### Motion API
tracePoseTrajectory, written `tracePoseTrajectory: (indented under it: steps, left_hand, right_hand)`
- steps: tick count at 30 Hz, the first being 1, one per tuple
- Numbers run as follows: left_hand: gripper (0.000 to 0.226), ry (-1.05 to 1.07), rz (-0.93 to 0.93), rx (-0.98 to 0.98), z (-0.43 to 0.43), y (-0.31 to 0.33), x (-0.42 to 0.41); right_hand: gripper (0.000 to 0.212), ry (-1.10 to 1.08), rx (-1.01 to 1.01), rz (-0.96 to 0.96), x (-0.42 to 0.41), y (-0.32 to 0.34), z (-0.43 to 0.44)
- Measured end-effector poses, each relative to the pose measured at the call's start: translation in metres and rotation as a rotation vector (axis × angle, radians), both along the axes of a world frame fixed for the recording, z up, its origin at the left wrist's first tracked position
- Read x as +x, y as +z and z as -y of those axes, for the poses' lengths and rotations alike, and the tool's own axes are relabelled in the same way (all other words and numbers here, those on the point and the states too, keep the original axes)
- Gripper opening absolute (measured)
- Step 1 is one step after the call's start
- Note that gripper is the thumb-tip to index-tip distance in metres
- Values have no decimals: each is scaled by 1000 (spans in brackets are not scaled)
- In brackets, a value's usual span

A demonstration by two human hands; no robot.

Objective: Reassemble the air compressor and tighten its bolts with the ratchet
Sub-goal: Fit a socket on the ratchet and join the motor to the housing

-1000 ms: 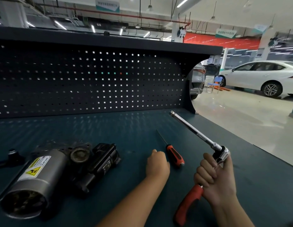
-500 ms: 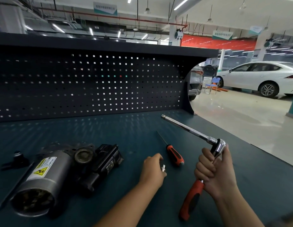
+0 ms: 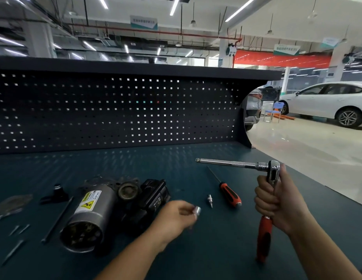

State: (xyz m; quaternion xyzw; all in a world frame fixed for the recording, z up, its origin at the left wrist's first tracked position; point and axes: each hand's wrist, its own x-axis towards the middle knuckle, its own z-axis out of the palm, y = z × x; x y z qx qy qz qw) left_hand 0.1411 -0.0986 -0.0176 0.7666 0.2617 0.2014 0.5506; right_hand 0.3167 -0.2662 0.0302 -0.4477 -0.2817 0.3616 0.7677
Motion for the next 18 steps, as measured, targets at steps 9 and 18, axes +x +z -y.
tracePoseTrajectory:
  steps: [9, 18]
  left_hand:
    - [44, 264, 565, 467, -13, 56, -68]
    - [40, 418, 524, 751, -9, 66, -87]
  right_hand:
    - [68, 259, 26, 121, -13, 13, 2]
    - [59, 530, 114, 116, -29, 22, -4]
